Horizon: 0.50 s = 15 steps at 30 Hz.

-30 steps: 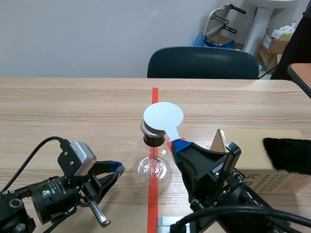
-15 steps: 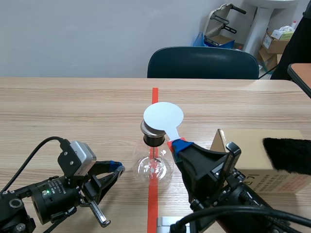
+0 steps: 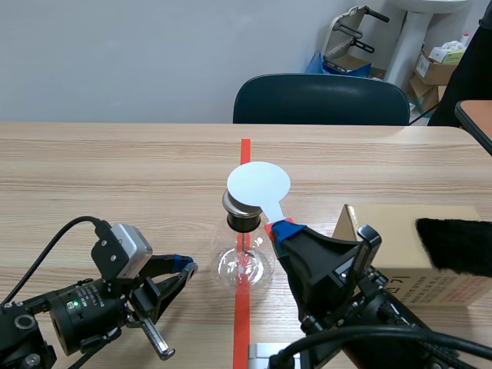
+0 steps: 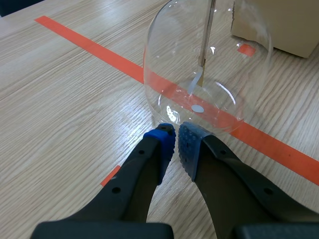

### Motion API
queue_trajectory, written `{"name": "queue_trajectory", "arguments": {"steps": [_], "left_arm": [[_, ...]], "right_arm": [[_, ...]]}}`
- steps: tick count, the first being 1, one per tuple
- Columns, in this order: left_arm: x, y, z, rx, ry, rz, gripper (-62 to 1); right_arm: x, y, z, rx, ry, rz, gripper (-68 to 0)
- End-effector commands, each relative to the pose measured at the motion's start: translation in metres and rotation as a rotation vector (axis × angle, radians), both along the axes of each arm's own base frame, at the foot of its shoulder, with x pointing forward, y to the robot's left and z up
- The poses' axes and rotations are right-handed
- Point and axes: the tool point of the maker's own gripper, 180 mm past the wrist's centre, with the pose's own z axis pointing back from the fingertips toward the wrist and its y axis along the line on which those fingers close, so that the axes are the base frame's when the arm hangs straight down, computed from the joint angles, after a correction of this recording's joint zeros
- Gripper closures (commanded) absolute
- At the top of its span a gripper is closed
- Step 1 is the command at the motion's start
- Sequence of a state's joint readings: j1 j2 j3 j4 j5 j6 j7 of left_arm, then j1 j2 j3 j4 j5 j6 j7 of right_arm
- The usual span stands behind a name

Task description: Do the electroscope experiment

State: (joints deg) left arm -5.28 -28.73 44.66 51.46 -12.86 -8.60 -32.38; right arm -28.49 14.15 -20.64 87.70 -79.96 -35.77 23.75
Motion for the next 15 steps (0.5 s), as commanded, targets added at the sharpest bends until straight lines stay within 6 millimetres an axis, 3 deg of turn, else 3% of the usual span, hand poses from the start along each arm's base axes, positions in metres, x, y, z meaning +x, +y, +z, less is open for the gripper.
{"name": "queue_trajectory", "arguments": {"steps": [1,15], "left_arm": [[0.0039,-0.0042,0.0092,-0.027,-0.023,-0.002,-7.0],[0.0039,-0.0042,0.0092,-0.027,-0.023,-0.002,-7.0]], "right_arm": [[0.0012,-0.0023,0.0053,0.005,-0.018,-0.003,-1.8],[0.0025,-0.0039,0.0054,0.006,-0.019,-0.014,-1.8]]}}
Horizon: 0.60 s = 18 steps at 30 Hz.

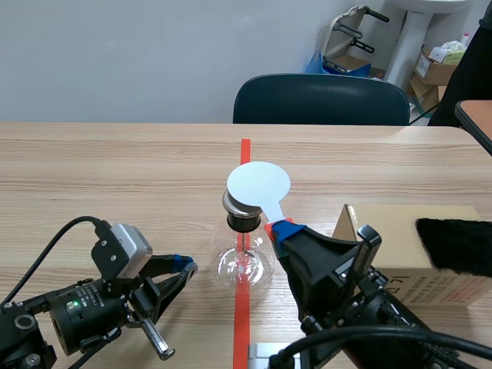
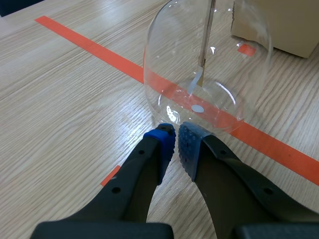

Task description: Do the electroscope experiment

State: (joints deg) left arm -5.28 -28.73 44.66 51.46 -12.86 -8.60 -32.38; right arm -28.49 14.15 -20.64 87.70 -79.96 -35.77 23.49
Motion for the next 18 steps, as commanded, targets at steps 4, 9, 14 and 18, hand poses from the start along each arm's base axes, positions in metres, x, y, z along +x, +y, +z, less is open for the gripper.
{"name": "queue_trajectory", "arguments": {"steps": [4,9,14,18], "left_arm": [[0.004,-0.004,0.009,-0.027,-0.023,-0.002,-7.0],[0.004,-0.004,0.009,-0.027,-0.023,-0.002,-7.0],[0.004,-0.004,0.009,-0.027,-0.023,-0.002,-7.0],[0.004,-0.004,0.009,-0.027,-0.023,-0.002,-7.0]], "right_arm": [[0.01,-0.013,0.006,0.01,-0.021,-0.08,-1.8],[0.023,-0.034,0.008,0.017,-0.025,-0.218,-1.8],[0.033,-0.058,0.009,0.025,-0.029,-0.364,-1.8],[0.039,-0.076,0.01,0.031,-0.032,-0.468,-1.8]]}}
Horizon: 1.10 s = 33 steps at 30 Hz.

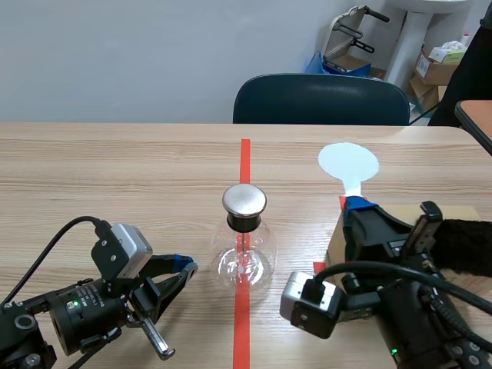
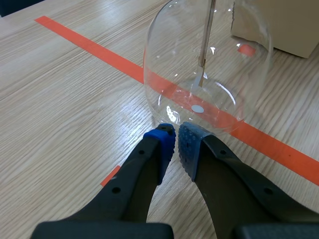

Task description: Do the electroscope experiment

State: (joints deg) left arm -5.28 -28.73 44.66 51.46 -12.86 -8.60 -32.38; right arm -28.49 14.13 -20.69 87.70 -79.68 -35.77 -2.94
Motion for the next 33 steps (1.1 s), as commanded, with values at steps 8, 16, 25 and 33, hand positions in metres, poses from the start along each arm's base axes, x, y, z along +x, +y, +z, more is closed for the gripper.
{"name": "queue_trajectory", "arguments": {"steps": [8,16,25,33], "left_arm": [[0.004,-0.004,0.009,-0.027,-0.023,-0.002,-7.0],[0.004,-0.004,0.009,-0.027,-0.023,-0.002,-7.0],[0.004,-0.004,0.009,-0.027,-0.023,-0.002,-7.0],[0.004,-0.004,0.009,-0.027,-0.023,-0.002,-7.0]], "right_arm": [[0.005,-0.023,0.006,0.007,-0.023,-0.119,-1.8],[0.003,-0.011,0.006,0.003,-0.021,-0.051,-1.8],[-0.008,0.024,0.005,-0.009,-0.016,0.155,-1.8],[-0.024,0.055,0.003,-0.019,-0.011,0.346,-1.8]]}}
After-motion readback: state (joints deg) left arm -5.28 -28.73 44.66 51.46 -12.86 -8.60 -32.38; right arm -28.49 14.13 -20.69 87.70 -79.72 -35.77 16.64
